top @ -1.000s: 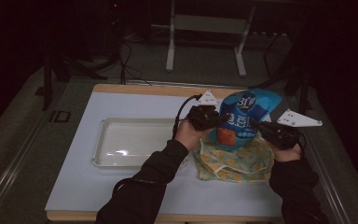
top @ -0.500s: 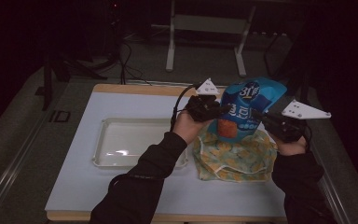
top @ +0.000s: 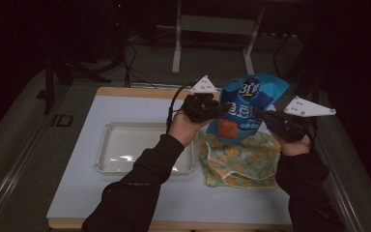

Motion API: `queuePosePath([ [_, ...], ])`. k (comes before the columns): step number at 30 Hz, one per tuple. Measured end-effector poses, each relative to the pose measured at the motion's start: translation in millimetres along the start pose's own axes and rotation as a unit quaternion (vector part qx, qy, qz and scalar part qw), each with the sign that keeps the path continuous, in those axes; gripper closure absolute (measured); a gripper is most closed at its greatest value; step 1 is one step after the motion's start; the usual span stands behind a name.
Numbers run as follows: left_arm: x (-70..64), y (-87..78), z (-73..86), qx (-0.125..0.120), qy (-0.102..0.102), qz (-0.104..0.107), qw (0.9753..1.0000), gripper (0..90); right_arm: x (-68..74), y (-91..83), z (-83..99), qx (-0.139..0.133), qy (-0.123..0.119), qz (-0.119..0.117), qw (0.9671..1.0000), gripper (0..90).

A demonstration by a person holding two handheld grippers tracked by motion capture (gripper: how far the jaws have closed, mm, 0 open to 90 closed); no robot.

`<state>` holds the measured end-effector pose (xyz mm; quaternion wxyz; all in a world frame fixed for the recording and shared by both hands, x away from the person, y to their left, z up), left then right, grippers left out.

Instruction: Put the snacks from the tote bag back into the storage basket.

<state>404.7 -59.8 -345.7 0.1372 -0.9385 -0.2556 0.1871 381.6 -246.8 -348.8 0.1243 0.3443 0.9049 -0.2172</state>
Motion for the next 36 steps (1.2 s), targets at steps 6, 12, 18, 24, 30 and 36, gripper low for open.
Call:
queuePosePath([
  [6,5.3,-17.0,-0.5,-0.004,0.000,-0.009,1.0000,87.4,5.9,10.0,-12.4,-0.006,-0.008,-0.009,0.9999,89.0],
  [12,10.3,-34.7,2.8,-0.013,-0.003,-0.021,0.9997,87.5,15.5,20.5,-22.5,-0.014,-0.012,-0.018,0.9997,89.1],
  [18,18.6,-52.3,9.2,-0.015,-0.012,-0.027,0.9994,87.5,26.8,34.4,-30.9,-0.013,-0.021,-0.031,0.9992,89.0],
  [24,27.0,-70.4,15.0,-0.016,-0.017,-0.039,0.9990,87.6,37.4,49.7,-39.3,-0.016,-0.024,-0.046,0.9985,89.0],
  [30,35.6,-88.1,20.6,-0.017,-0.027,-0.051,0.9982,87.8,48.8,64.8,-48.1,-0.020,-0.027,-0.056,0.9978,89.0],
  [36,41.1,-103.0,25.6,-0.015,-0.030,-0.060,0.9976,87.8,59.1,77.3,-54.3,-0.022,-0.031,-0.068,0.9970,89.0],
])
Point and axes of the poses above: each handheld gripper's, and its own axes: y roughly forward along the jaws, z roughly out of its underside, x roughly to its left, the point moved 6 cm from there along y, roughly forward along the jaws, and after that the axes turned 14 degrees about -y, right-handed, at the moved point
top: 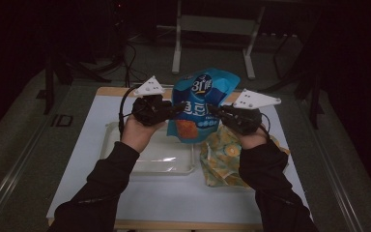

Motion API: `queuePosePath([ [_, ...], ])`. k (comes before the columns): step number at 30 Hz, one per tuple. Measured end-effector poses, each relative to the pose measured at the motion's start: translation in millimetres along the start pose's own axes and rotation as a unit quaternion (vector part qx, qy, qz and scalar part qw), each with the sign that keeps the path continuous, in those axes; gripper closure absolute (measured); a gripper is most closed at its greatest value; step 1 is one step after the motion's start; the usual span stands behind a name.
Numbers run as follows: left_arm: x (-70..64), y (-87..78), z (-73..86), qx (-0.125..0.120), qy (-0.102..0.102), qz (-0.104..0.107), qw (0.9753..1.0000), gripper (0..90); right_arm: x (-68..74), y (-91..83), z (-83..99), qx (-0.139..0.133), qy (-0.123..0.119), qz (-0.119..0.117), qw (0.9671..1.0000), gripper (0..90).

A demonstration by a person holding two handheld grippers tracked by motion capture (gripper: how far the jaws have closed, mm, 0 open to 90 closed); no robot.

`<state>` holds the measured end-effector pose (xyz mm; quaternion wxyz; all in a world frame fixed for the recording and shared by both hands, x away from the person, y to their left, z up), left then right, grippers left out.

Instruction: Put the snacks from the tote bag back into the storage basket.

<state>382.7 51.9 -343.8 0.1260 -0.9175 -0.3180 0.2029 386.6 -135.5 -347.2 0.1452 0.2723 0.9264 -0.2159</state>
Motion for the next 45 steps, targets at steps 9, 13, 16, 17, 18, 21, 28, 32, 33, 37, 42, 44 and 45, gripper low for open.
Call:
queuePosePath([
  [9,9.3,-21.1,3.7,-0.004,-0.004,-0.009,0.9999,88.0,10.5,15.3,-13.0,-0.004,-0.009,-0.012,0.9999,89.1],
  [13,14.1,-29.7,7.5,-0.005,-0.008,-0.013,0.9999,88.0,16.1,23.2,-17.3,-0.005,-0.014,-0.017,0.9997,89.1],
  [16,18.2,-36.5,11.3,-0.004,-0.011,-0.016,0.9998,88.0,20.6,29.4,-20.1,-0.006,-0.016,-0.022,0.9996,89.1],
  [17,19.9,-39.1,12.7,-0.003,-0.011,-0.018,0.9998,88.0,22.6,31.6,-21.0,-0.005,-0.017,-0.024,0.9996,89.1],
  [18,21.4,-41.5,14.0,-0.004,-0.012,-0.018,0.9998,88.0,26.4,36.2,-22.6,-0.005,-0.017,-0.028,0.9994,89.1],
  [21,25.8,-48.9,17.7,-0.002,-0.016,-0.021,0.9996,88.0,30.4,40.9,-24.6,-0.005,-0.020,-0.032,0.9993,89.1],
  [28,34.0,-65.2,24.9,0.000,-0.018,-0.028,0.9995,88.1,42.1,54.7,-31.3,-0.007,-0.023,-0.044,0.9987,89.1],
  [32,38.0,-73.9,29.3,-0.002,-0.019,-0.031,0.9993,88.1,48.9,61.9,-35.1,-0.009,-0.024,-0.049,0.9985,89.1],
  [33,38.5,-75.9,30.5,-0.004,-0.019,-0.032,0.9993,88.0,50.2,62.8,-35.6,-0.009,-0.027,-0.049,0.9984,89.1],
  [37,42.3,-79.9,37.6,-0.001,-0.019,-0.035,0.9992,88.1,57.4,68.8,-35.3,-0.012,-0.025,-0.052,0.9983,89.1],
  [42,49.5,-76.6,49.5,0.001,-0.024,-0.031,0.9992,88.0,64.2,76.1,-27.1,-0.005,-0.023,-0.054,0.9982,89.1],
  [44,51.0,-75.2,52.2,0.001,-0.028,-0.028,0.9992,88.0,65.2,77.3,-24.9,-0.004,-0.022,-0.054,0.9983,89.1],
  [45,53.9,-71.4,57.8,0.003,-0.030,-0.026,0.9992,88.0,66.0,78.2,-22.5,-0.003,-0.022,-0.054,0.9983,89.1],
])
Point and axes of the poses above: each handheld gripper's, and its own axes: y roughly forward along the jaws, z roughly out of its underside, x roughly to its left, the point moved 6 cm from there along y, roughly forward along the jaws, and after that the axes turned 14 degrees about -y, right-handed, at the moved point
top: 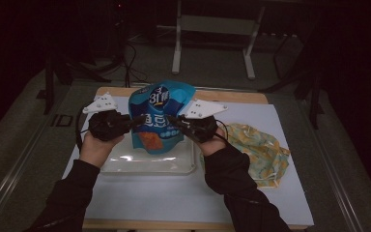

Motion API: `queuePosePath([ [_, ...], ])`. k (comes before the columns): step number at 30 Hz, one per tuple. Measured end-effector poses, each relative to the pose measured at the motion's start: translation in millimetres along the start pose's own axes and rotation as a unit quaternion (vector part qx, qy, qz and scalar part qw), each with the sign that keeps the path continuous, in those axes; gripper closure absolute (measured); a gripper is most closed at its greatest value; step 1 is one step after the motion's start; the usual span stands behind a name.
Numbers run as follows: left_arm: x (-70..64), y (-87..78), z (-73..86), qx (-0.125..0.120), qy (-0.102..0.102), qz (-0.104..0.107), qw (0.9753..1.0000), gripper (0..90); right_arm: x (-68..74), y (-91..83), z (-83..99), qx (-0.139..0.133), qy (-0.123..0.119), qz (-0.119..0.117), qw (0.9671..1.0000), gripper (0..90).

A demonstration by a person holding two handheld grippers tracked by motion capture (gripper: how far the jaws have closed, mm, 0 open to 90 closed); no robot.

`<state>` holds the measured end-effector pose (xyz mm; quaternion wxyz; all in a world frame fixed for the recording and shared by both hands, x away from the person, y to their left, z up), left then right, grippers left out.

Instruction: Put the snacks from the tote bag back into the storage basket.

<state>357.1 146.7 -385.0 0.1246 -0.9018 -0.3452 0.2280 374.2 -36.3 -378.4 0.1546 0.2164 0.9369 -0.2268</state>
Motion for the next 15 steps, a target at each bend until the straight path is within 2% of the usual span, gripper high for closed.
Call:
queuePosePath([
  [5,5.0,12.1,12.6,0.007,-0.003,0.003,1.0000,87.9,4.1,6.3,23.4,0.011,0.017,-0.005,0.9998,89.1],
  [15,13.9,35.4,35.2,0.014,-0.019,0.018,0.9996,87.7,7.9,10.1,52.6,0.030,0.032,-0.006,0.9990,89.1],
])
Point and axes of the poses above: each handheld gripper's, and its own axes: y roughly forward along the jaws, z roughly out of its underside, x roughly to its left, the point moved 6 cm from there along y, roughly forward along the jaws, and after that the axes turned 14 degrees about -y, right-handed, at the moved point
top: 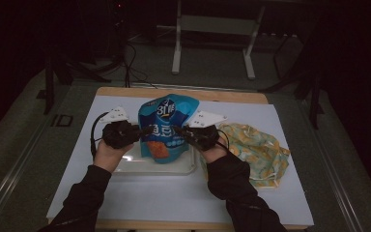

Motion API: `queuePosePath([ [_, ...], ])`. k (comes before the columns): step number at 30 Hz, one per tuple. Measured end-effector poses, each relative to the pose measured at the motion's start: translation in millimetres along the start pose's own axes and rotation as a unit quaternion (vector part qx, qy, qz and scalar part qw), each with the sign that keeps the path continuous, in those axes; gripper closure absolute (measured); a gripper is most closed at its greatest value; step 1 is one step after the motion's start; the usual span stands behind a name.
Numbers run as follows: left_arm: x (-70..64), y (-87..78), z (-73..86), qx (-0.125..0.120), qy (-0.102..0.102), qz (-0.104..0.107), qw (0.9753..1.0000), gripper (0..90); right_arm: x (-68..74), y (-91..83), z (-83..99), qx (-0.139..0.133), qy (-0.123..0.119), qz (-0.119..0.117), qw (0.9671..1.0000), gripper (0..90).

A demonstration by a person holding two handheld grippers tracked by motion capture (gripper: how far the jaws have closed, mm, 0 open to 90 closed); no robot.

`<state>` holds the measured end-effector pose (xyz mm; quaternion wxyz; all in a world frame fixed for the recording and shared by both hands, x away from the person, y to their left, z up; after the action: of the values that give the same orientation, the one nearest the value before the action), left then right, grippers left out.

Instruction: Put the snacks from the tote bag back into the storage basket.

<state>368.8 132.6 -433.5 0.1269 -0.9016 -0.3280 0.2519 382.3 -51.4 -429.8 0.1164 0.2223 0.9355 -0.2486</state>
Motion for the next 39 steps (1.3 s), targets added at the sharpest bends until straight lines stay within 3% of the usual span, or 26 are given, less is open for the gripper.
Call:
queuePosePath([
  [13,5.8,18.9,16.8,0.008,0.000,0.009,0.9999,87.5,1.8,2.2,22.7,0.016,0.006,-0.001,0.9999,89.0],
  [25,7.9,18.0,30.1,0.008,0.014,0.014,0.9998,85.1,8.3,5.0,33.6,0.012,0.007,-0.008,0.9999,88.8],
  [33,5.3,16.9,32.6,0.004,0.009,0.013,0.9999,83.2,10.3,0.8,37.7,0.004,0.016,-0.008,0.9998,88.1],
  [39,4.3,16.5,34.5,0.004,0.003,0.010,0.9999,72.6,8.9,-0.6,35.5,0.002,0.020,-0.010,0.9997,82.3],
])
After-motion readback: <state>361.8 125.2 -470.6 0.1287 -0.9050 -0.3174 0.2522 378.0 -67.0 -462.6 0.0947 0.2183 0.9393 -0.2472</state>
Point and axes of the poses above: each handheld gripper's, and its own axes: y roughly forward along the jaws, z roughly out of its underside, x roughly to its left, the point moved 6 cm from there along y, roughly forward along the jaws, and after that the axes turned 14 degrees about -y, right-handed, at the moved point
